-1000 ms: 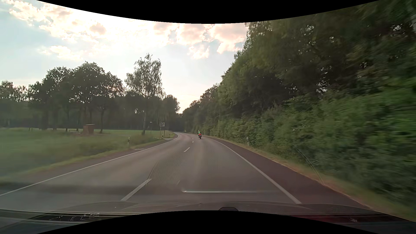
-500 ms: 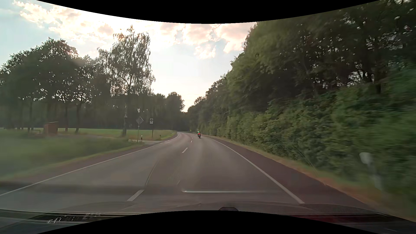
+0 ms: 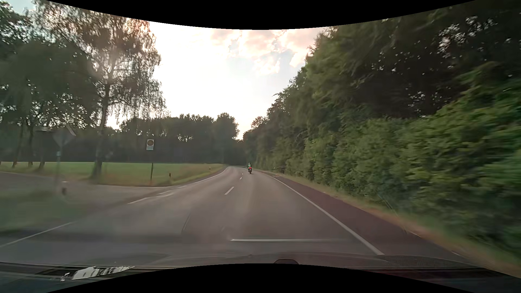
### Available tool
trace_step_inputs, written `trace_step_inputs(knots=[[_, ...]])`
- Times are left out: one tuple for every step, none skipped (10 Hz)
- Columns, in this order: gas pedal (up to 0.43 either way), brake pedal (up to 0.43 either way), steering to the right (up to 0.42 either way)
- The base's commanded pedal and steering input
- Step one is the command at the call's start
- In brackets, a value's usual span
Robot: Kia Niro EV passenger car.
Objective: Follow the waypoints while adhering to traffic rules and regulations
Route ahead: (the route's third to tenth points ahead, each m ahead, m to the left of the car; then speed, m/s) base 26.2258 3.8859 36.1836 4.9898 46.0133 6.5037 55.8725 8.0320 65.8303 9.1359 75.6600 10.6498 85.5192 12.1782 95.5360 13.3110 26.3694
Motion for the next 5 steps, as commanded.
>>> trace_step_inputs(knots=[[0.571,0.000,-0.024],[0.571,0.000,-0.024],[0.571,0.000,-0.024],[0.571,0.000,-0.024],[0.571,0.000,-0.024]])
